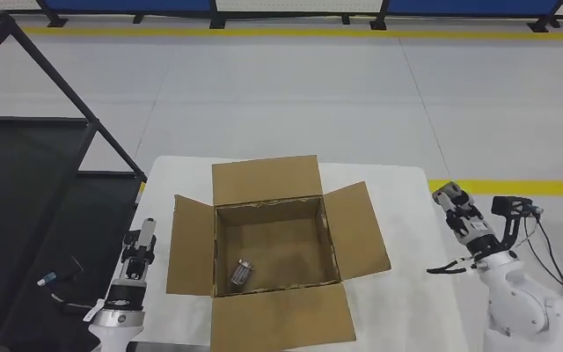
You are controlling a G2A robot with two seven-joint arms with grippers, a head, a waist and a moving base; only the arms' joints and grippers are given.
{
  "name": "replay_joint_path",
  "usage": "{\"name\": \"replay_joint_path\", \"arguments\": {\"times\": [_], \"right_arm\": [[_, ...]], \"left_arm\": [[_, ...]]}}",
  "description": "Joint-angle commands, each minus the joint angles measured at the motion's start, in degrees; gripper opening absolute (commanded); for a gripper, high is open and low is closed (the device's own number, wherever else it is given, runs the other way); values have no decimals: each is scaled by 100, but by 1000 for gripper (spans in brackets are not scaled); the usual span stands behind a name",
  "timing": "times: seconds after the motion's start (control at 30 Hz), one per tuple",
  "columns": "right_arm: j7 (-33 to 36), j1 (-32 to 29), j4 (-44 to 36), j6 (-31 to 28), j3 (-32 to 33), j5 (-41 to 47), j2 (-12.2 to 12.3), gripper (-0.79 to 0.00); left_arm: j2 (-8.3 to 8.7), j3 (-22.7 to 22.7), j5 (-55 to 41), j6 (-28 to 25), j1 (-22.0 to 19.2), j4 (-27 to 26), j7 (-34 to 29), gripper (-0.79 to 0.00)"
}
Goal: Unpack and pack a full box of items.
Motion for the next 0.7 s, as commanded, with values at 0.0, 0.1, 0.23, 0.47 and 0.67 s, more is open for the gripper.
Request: {"name": "replay_joint_path", "arguments": {"times": [0.0, 0.1, 0.23, 0.47, 0.67], "right_arm": [[217, 269, 636, 280, 48, 10, 51, -785], [217, 269, 636, 280, 48, 10, 51, -785], [217, 269, 636, 280, 48, 10, 51, -785], [174, 252, 632, 288, -5, 42, 50, -785], [-49, 415, 1266, -4, -258, -635, 161, -785]], "left_arm": [[-5, 49, 42, 32, -18, -9, 21, 0], [-12, 158, 131, 69, -70, 13, 39, 0], [-16, 314, 389, 138, -164, 11, 28, 0], [-33, 638, 708, 191, -211, 41, 62, 0], [-47, 744, 729, 164, -152, 50, 127, 0]]}}
